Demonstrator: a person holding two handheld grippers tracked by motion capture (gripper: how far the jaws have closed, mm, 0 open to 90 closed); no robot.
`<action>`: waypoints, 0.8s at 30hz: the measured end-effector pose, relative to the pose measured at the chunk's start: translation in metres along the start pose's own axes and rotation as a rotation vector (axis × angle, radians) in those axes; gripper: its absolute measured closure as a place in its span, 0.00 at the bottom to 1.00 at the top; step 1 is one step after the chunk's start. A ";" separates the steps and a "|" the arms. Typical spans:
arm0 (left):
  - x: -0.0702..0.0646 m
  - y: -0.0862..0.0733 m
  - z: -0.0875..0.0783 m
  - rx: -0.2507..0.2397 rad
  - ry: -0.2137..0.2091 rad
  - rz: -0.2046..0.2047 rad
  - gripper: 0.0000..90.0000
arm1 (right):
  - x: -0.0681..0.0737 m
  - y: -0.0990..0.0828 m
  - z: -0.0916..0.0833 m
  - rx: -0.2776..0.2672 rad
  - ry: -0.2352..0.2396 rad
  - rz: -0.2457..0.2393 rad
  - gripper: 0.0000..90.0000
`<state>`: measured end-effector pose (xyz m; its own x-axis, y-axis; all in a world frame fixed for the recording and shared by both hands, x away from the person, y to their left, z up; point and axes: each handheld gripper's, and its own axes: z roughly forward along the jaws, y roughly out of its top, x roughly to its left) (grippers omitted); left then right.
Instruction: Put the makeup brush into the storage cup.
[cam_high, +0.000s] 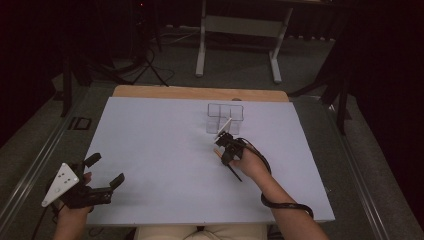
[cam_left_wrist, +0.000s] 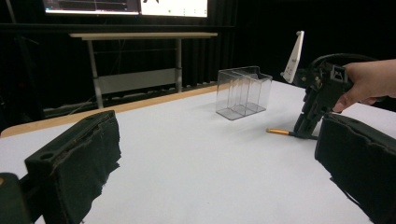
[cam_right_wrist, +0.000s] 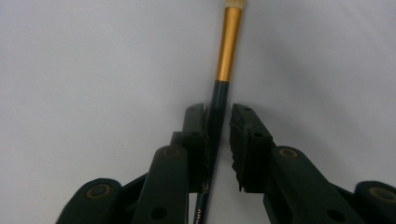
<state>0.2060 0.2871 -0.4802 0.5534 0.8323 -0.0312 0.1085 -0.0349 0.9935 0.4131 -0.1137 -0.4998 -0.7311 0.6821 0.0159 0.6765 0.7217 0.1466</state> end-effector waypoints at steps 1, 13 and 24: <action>0.000 0.000 0.000 0.000 0.000 0.000 0.01 | 0.000 0.000 0.000 0.000 0.000 0.000 0.85; -0.002 -0.001 0.003 0.006 -0.017 0.002 0.01 | 0.007 0.005 0.003 0.040 -0.069 -0.056 0.93; -0.003 -0.001 0.005 -0.005 -0.038 -0.016 0.01 | -0.001 -0.005 -0.011 -0.055 0.005 0.000 0.93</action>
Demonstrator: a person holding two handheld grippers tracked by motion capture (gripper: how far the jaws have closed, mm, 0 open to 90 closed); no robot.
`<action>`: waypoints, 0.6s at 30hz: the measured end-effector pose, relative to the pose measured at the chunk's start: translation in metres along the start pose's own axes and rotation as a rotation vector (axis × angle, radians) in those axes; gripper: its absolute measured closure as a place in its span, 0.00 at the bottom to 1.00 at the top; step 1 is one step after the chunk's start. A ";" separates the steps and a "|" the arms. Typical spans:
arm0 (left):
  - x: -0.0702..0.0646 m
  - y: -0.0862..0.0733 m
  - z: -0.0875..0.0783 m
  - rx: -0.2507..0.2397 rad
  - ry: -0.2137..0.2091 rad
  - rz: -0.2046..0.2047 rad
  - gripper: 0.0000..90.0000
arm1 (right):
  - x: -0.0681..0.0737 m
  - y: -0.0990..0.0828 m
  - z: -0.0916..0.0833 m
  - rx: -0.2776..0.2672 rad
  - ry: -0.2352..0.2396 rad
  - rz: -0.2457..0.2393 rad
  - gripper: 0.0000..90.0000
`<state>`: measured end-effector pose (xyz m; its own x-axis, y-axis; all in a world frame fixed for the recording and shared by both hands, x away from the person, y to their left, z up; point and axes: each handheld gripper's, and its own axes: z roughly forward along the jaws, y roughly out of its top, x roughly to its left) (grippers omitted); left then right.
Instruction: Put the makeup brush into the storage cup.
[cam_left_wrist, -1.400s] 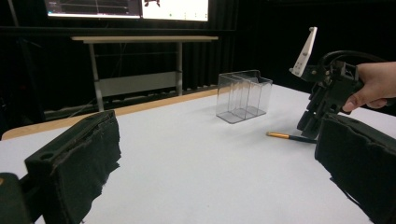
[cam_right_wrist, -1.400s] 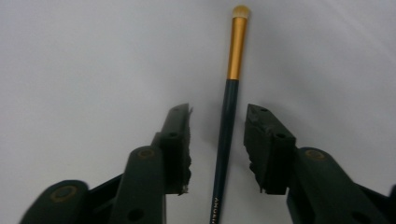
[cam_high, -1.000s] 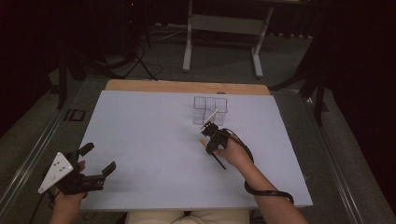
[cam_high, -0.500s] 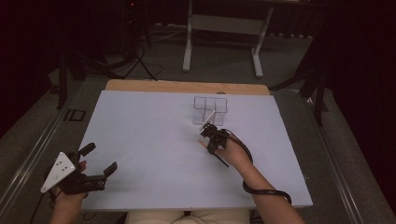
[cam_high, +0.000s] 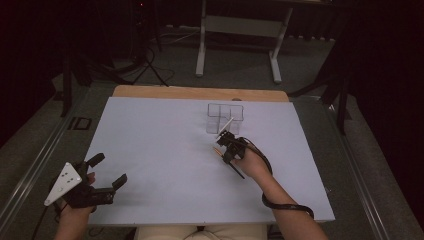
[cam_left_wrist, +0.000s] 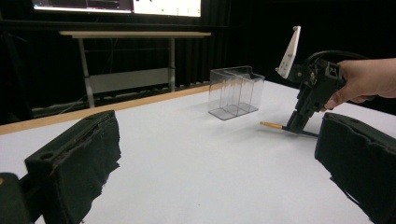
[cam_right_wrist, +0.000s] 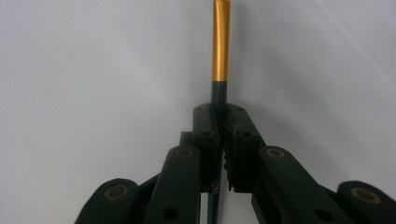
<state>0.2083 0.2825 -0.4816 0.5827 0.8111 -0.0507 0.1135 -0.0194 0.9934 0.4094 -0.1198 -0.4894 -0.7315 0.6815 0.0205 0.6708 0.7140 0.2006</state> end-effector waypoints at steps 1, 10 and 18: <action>0.000 0.000 0.000 -0.006 -0.005 -0.009 0.01 | -0.001 -0.001 -0.003 -0.020 0.011 0.006 0.93; -0.003 0.001 0.003 -0.016 -0.049 -0.030 0.01 | -0.007 -0.021 -0.028 -0.211 0.094 0.019 0.93; -0.009 0.003 0.007 -0.013 -0.082 -0.032 0.01 | -0.005 -0.033 -0.046 -0.285 0.093 0.005 0.93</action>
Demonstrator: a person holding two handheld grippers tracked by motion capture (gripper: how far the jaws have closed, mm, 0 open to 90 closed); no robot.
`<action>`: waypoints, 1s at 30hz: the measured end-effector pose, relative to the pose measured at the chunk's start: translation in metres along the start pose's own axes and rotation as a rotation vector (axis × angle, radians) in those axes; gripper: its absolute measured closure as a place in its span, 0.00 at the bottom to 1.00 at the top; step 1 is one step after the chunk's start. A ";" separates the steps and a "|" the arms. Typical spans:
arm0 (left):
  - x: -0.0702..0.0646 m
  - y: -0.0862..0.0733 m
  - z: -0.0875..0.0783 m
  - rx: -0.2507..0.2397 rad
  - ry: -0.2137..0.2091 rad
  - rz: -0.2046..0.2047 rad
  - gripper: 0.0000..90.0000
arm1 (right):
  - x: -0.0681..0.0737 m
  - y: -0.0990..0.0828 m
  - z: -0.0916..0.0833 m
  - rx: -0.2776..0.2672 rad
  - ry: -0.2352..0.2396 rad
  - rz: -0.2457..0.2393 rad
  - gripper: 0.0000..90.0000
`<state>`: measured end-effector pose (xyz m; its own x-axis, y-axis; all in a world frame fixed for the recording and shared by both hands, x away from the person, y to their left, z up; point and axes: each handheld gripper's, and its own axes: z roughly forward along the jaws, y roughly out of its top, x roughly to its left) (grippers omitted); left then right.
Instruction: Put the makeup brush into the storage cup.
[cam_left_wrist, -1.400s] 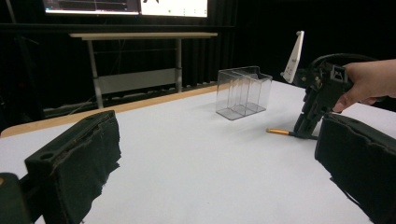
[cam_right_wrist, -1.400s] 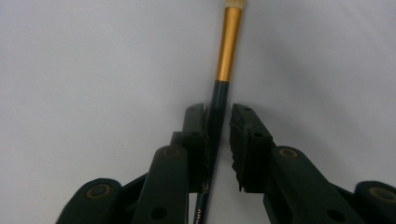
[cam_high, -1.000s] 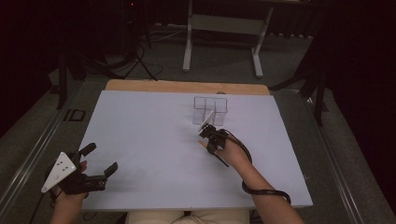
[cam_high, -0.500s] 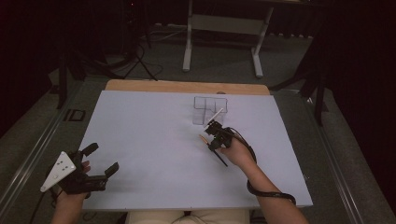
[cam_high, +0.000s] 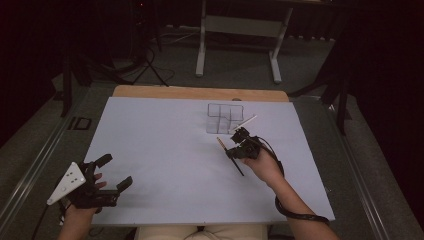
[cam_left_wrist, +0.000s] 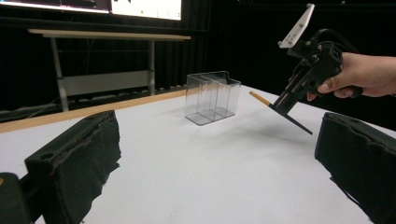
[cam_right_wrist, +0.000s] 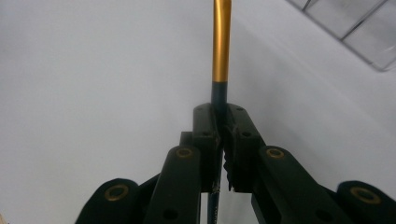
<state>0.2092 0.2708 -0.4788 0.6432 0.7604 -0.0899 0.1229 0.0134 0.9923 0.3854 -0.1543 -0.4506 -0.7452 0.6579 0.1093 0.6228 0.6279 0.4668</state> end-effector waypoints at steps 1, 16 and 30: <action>-0.001 0.000 0.001 -0.001 -0.001 -0.001 0.01 | 0.001 -0.001 -0.002 -0.007 0.007 -0.003 0.93; -0.019 0.004 0.028 0.132 -0.058 0.009 0.05 | 0.004 -0.021 -0.037 -0.211 0.007 0.001 0.93; -0.032 0.033 0.088 0.166 -0.287 -0.065 0.03 | 0.002 -0.027 -0.072 -0.368 0.002 -0.040 0.93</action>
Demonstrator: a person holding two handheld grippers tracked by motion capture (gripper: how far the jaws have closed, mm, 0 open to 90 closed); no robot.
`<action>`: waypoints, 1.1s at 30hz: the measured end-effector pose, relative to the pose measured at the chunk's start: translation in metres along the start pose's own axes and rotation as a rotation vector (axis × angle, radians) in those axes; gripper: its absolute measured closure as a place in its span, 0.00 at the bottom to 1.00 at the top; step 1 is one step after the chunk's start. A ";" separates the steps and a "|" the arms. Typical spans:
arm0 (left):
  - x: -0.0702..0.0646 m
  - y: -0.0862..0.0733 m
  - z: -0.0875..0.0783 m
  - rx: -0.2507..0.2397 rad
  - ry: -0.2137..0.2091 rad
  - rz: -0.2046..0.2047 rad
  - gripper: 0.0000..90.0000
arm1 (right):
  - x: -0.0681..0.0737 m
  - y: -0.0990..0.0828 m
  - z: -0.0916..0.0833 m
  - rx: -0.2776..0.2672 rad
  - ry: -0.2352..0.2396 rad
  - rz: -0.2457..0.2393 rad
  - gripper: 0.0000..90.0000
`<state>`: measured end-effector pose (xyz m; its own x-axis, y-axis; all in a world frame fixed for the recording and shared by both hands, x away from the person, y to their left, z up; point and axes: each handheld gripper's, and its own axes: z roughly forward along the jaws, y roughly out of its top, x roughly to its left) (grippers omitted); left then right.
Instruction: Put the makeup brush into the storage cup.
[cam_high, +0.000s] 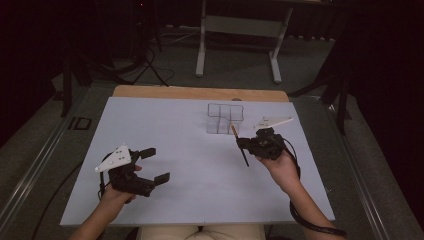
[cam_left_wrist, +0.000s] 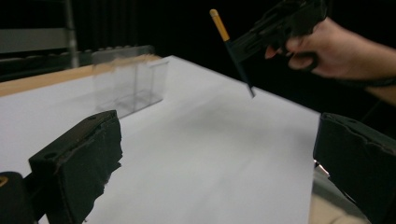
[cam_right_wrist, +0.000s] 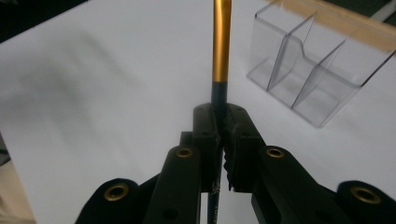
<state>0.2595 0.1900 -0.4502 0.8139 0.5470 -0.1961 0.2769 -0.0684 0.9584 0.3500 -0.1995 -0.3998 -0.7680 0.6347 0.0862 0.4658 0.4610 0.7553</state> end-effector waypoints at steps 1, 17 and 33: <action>0.000 0.000 0.000 0.000 0.000 0.000 0.03 | 0.000 0.000 0.000 0.000 0.000 0.000 0.93; 0.001 0.011 0.087 0.006 -0.186 0.010 0.06 | 0.022 0.015 -0.003 -0.205 0.029 -0.051 0.93; -0.005 0.015 0.136 -0.021 -0.283 -0.001 0.36 | 0.035 0.007 -0.002 -0.315 0.129 -0.076 0.93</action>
<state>0.3288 0.0728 -0.4632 0.9246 0.2925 -0.2438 0.2693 -0.0497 0.9618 0.3259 -0.1757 -0.3901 -0.8540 0.5128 0.0881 0.2617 0.2771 0.9245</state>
